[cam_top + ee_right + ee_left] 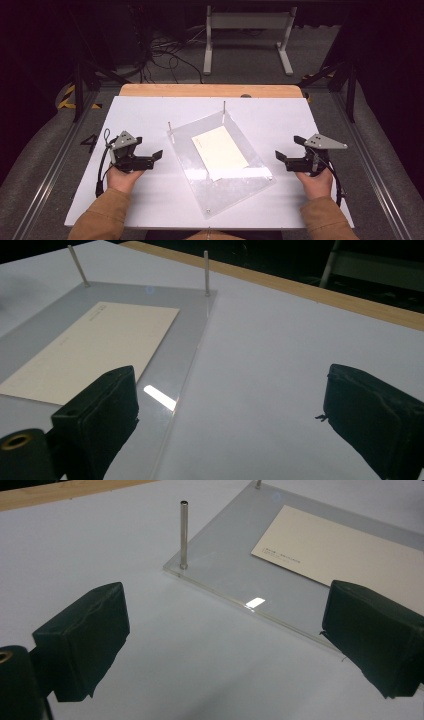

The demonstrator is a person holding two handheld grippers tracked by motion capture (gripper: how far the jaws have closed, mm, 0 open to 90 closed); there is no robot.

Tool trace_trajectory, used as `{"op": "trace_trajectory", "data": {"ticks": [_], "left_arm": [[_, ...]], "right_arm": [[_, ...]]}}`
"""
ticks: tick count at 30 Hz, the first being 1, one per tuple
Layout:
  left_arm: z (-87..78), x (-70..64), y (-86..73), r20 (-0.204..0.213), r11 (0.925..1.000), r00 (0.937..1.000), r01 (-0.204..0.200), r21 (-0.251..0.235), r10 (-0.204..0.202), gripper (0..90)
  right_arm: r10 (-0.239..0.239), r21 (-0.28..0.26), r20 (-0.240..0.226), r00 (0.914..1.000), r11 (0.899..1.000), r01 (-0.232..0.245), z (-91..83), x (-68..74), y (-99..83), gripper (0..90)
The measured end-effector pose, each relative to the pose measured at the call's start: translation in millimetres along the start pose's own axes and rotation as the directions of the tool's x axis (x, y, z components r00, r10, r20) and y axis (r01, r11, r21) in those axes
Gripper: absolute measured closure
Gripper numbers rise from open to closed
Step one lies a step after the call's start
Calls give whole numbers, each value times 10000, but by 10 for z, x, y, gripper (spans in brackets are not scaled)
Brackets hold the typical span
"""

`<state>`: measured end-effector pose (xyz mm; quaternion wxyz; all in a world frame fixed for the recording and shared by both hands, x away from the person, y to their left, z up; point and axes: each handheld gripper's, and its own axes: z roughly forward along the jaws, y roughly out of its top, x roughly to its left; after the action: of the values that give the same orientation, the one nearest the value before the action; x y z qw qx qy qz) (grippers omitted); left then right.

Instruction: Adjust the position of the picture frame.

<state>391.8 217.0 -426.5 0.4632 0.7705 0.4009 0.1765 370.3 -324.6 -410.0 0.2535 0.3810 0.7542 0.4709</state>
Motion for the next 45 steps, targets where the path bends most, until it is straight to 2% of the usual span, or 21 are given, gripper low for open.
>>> {"op": "trace_trajectory", "data": {"ticks": [2,5,8,9,11,14,17,18,19,21,26,31,33,39,45], "left_arm": [[6,-8,7,12,10000,10000,-2,-9,2,51],[23,-32,19,51,10000,10000,-8,25,8,50],[31,-71,28,99,9997,9998,-174,144,173,50],[31,-88,29,187,9997,9996,-205,160,202,51],[26,-112,33,292,9995,9992,-275,153,270,54],[17,-149,37,507,9995,9983,-303,99,298,56],[8,-188,39,571,9990,9975,-427,102,421,55],[7,-192,40,572,9986,9971,-516,126,508,56],[12,-207,36,627,9987,9968,-495,123,486,56],[13,-215,35,619,9983,9967,-539,198,526,57],[23,-220,32,704,9988,9968,-407,261,388,64],[33,-211,19,635,9990,9979,-170,413,144,83],[35,-203,16,630,9991,9980,-120,401,94,85],[51,-199,8,505,9981,9986,-187,590,157,96],[66,-195,0,459,9974,9989,-160,705,128,107]], "right_arm": [[-41,-22,-52,10000,10000,41,-3,8,8,73],[-88,-57,-4,10000,9999,88,-4,41,28,12],[12,-68,381,9993,10000,-9,9,72,37,12],[-26,-16,325,9995,10000,26,4,80,40,14],[-171,67,-19,9999,9998,171,-12,97,52,85],[-217,328,-640,9977,9992,239,-21,122,66,244],[-332,717,-862,9957,9966,395,-8,160,74,341],[-400,855,-1073,9934,9951,493,-3,171,73,436],[-463,999,-1173,9920,9933,581,5,177,72,485],[-598,1463,-1470,9873,9859,815,39,200,67,650],[-731,2368,-1816,9807,9646,1158,122,242,42,874],[-454,2946,-1814,9824,9506,983,177,235,11,892],[-336,3259,-1837,9824,9408,931,210,227,-12,892],[-56,3896,-1966,9805,9172,834,290,232,-65,893],[181,4342,-2027,9791,8978,732,340,224,-113,893]]}}
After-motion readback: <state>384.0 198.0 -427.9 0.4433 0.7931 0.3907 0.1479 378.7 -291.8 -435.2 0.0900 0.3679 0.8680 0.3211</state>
